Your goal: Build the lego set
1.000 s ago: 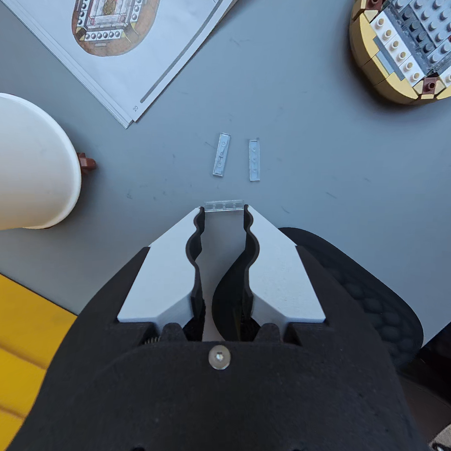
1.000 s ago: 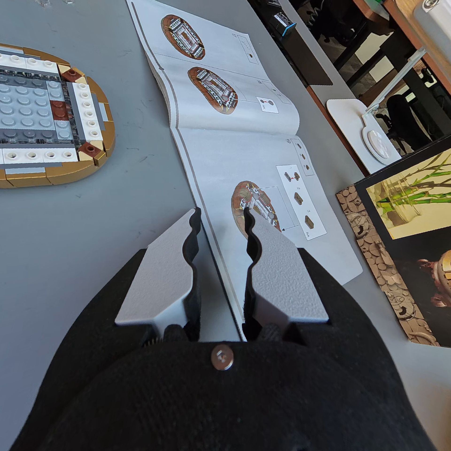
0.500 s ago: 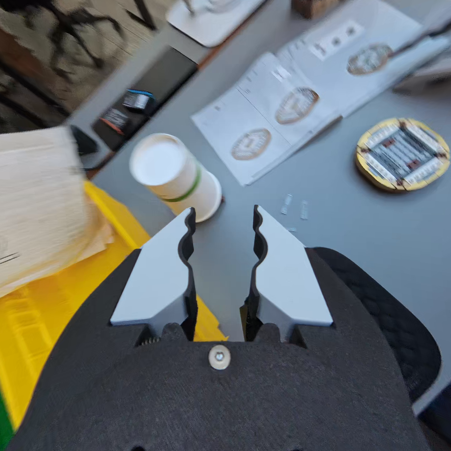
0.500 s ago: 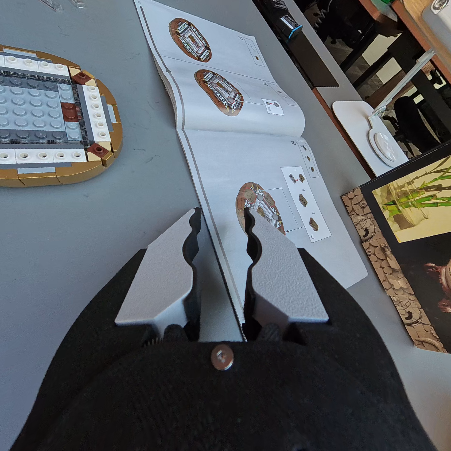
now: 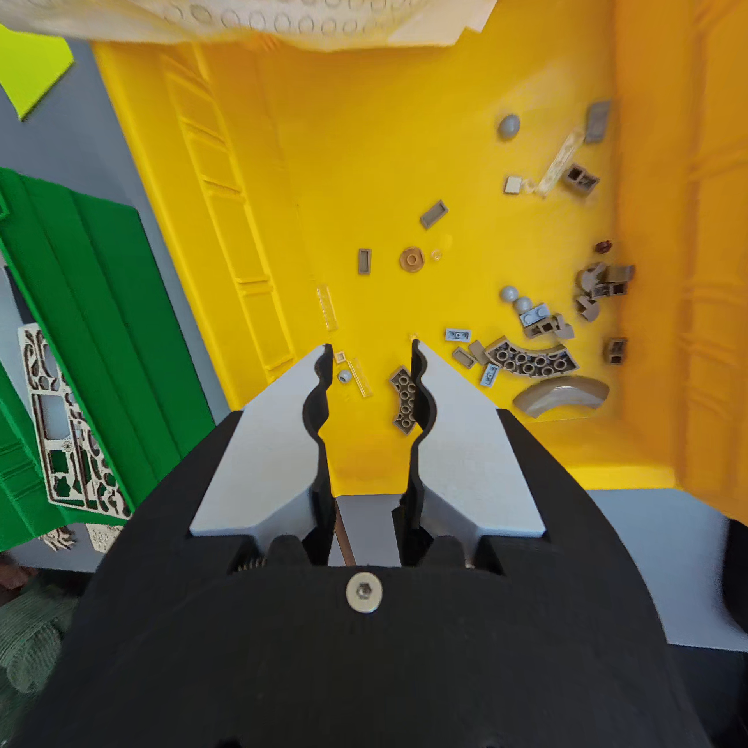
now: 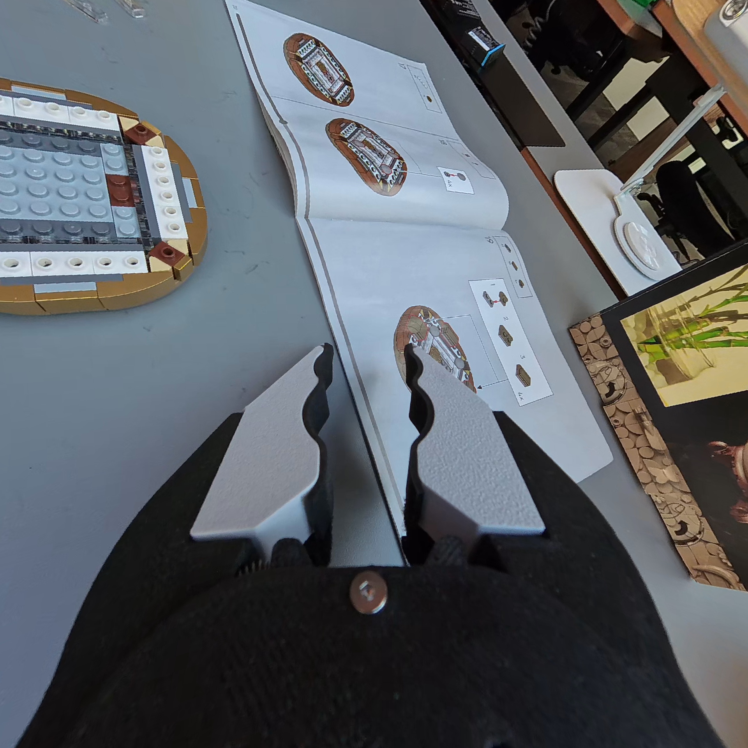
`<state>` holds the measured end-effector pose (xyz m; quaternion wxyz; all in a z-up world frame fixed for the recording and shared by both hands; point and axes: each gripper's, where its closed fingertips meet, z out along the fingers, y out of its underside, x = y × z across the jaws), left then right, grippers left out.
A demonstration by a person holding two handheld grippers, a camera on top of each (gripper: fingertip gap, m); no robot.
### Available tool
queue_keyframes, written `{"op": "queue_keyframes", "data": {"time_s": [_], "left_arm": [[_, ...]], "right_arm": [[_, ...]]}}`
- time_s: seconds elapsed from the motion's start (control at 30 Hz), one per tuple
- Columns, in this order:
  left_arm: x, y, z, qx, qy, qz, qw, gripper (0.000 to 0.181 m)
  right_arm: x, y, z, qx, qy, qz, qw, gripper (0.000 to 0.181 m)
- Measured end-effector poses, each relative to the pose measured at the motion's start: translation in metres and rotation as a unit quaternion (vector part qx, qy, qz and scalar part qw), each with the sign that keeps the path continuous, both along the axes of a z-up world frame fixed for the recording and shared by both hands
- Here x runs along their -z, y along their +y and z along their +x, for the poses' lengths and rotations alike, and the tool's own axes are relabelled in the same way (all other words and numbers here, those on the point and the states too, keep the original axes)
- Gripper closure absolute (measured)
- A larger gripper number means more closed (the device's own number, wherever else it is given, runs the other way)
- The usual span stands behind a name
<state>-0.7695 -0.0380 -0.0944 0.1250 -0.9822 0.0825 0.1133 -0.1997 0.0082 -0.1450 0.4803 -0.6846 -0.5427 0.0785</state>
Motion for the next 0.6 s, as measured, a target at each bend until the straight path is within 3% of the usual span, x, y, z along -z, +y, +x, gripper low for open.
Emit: {"op": "queue_keyframes", "data": {"time_s": [0.03, 0.23, 0.6], "left_arm": [[0.01, 0.002, -0.003, -0.009, 0.003, -0.014, 1.0, 0.147], [0.051, 0.011, -0.011, -0.075, -0.032, -0.063, 0.995, 0.154], [0.067, 0.009, -0.019, -0.134, -0.094, -0.06, 0.985, 0.149]], "right_arm": [[0.0, 0.0, 0.0, 0.001, 0.0, 0.0, 1.0, 0.146], [0.0, 0.0, 0.0, 0.002, 0.0, 0.002, 1.0, 0.146], [0.0, 0.0, 0.0, 0.001, 0.001, -0.001, 1.0, 0.146]]}}
